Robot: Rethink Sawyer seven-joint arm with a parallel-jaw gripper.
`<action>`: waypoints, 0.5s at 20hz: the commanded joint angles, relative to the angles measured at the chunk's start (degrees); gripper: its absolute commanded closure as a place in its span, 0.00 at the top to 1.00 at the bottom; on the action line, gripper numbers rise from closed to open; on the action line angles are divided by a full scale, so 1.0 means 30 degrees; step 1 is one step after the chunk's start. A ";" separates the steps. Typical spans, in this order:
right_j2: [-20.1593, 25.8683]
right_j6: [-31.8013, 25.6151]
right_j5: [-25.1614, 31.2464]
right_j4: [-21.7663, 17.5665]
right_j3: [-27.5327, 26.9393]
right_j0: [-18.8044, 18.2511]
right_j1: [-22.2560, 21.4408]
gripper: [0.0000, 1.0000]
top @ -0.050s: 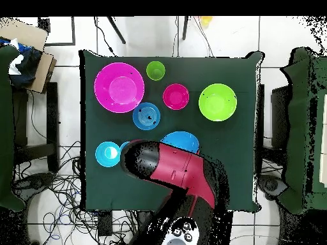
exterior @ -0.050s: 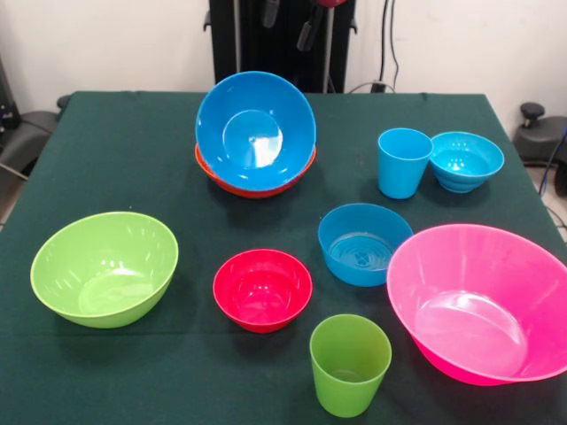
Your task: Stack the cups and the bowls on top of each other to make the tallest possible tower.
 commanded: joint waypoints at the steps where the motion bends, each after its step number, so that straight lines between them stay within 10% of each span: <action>1: 0.2169 0.1842 -0.3281 -0.0578 0.1779 -0.0807 0.1301 1.00; 10: 0.2625 0.1014 -0.8324 -0.2041 0.3207 -0.2286 0.2212 1.00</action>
